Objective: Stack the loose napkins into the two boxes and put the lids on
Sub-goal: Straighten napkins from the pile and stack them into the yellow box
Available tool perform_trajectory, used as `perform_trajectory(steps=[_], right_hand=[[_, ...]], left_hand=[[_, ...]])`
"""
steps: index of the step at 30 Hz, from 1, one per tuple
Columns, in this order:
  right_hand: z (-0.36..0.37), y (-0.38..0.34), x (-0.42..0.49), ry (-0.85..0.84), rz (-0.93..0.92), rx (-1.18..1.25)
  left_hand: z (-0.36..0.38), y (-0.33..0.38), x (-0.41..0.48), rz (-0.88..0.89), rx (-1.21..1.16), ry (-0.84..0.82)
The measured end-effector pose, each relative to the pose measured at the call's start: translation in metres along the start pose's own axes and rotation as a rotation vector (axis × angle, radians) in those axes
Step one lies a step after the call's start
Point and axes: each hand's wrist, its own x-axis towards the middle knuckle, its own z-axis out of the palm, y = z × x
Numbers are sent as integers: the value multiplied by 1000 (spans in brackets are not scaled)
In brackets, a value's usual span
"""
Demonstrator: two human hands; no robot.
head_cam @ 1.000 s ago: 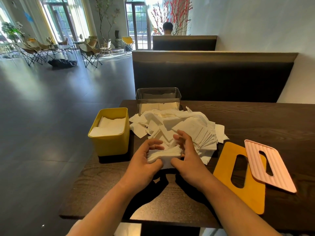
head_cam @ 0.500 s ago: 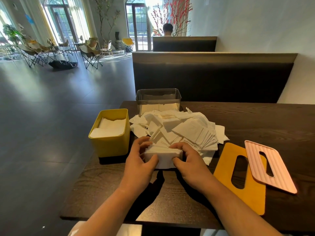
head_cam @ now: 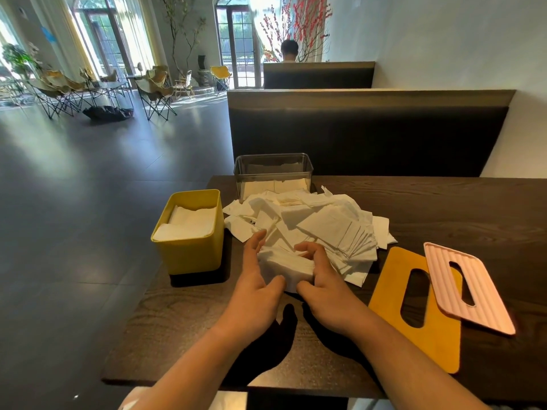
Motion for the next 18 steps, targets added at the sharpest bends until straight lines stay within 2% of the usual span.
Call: perform_trajectory(steps=[9,18], right_hand=[[-2,0,-1,-12,7,17],[0,1,-1,87,-34,111]], left_hand=[[-1,-1,-2,21,-10,-45],[0,2,2,-37,-122,-13]])
